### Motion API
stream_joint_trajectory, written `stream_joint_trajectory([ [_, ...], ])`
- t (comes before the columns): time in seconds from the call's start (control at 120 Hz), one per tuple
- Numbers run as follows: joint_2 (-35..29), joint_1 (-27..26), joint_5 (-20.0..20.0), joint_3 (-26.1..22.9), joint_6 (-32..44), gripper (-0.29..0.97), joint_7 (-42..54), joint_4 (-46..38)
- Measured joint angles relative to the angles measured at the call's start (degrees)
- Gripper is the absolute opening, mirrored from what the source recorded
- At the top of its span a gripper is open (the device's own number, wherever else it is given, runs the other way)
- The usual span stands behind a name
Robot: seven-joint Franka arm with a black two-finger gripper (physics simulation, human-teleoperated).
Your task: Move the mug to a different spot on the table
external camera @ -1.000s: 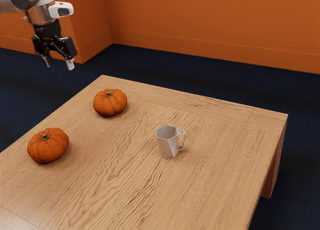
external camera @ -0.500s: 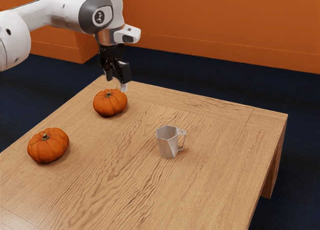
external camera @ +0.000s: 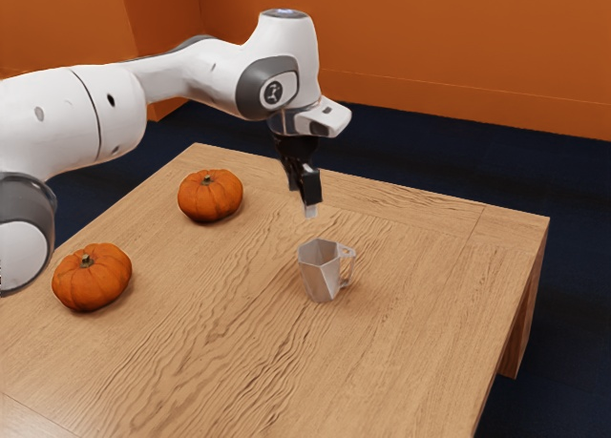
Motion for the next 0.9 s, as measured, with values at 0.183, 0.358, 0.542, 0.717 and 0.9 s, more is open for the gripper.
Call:
stream_joint_trajectory([
  [0.183,3.07,-0.25,3.09,-1.17,2.48,0.68,-1.06,-1.09],
  [0.358,5.36,-1.22,5.72,-1.64,5.48,0.68,2.74,-0.72],
  [0.542,10.75,0.49,6.21,-4.26,7.90,0.68,4.73,3.95],
  [0.717,12.50,0.93,6.45,-5.00,9.44,0.68,2.67,4.74],
  [0.9,14.28,0.63,6.52,-5.08,11.01,0.68,-0.98,4.93],
])
